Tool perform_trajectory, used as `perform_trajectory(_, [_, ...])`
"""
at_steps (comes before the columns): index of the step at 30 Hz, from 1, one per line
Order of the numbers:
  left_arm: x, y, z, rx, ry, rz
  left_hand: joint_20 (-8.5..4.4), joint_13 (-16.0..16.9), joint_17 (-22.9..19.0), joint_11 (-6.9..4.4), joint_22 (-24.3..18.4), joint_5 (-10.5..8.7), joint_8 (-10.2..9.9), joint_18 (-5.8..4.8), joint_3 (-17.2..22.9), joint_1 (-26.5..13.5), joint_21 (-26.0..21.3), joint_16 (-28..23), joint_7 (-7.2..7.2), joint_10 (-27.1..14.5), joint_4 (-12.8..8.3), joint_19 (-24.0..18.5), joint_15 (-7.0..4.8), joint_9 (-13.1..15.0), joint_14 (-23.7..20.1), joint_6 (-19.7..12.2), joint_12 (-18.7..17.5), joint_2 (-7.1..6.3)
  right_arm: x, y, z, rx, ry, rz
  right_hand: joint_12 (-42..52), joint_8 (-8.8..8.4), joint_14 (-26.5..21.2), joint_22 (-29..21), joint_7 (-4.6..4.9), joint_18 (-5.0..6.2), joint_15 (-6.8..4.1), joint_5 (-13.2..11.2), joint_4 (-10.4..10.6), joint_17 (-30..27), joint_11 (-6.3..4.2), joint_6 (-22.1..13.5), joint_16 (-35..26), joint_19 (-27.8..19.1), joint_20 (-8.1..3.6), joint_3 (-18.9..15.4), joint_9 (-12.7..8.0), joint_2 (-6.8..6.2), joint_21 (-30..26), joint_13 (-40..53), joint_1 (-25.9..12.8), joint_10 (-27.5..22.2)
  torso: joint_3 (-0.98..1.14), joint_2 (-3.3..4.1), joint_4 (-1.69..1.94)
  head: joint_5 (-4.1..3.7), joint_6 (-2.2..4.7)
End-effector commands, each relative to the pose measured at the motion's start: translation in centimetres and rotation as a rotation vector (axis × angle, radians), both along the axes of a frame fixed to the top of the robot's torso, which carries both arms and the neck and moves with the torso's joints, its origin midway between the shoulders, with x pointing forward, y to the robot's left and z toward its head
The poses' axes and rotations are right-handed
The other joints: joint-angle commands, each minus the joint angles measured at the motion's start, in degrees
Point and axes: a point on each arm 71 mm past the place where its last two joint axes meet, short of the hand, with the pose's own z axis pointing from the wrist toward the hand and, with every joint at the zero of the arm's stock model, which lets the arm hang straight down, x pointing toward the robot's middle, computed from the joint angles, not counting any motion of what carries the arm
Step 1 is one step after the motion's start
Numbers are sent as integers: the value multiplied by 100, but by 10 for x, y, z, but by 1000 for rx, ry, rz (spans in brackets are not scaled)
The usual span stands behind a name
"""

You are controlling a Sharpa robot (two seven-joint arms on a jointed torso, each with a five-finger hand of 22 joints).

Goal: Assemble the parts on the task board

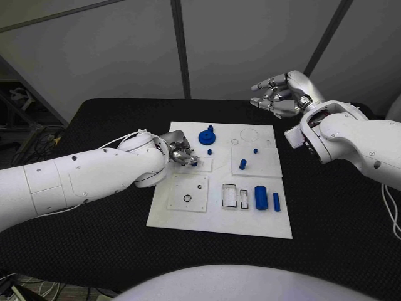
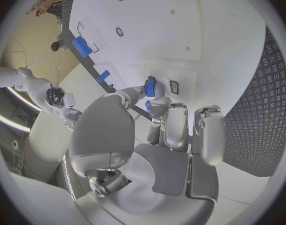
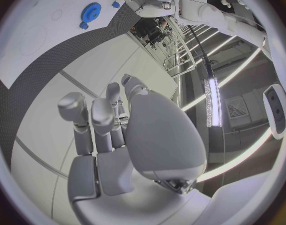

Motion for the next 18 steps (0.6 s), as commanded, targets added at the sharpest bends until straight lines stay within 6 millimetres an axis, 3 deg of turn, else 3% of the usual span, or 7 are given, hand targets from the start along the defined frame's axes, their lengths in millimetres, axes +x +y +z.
perform_trajectory(1, [-4,-4,-9,26,45,-34,-11,23,6,-17,877,-27,-33,-154,-67,-38,35,-27,-5,58,21,127,-30,-5,191,46,37,53,0,1,1,-3,-2,9,-1,-32,49,-5,4,40,5,17,-4,-9,-6,-44,-24,-9,-14,24,3,20,-32,-5,-21,-41,1,1,2,0,-2])
perform_trajectory(18, [-3,-7,-10,46,46,-49,-36,224,17,-46,986,-20,9,-182,-577,-243,108,-30,-39,151,317,209,-53,59,197,138,223,140,0,1,1,-4,1,12,3,-35,51,-10,6,40,8,25,9,-5,-2,-48,-30,-7,-13,17,3,16,-39,-4,-47,-42,1,-4,5,-7,-17])
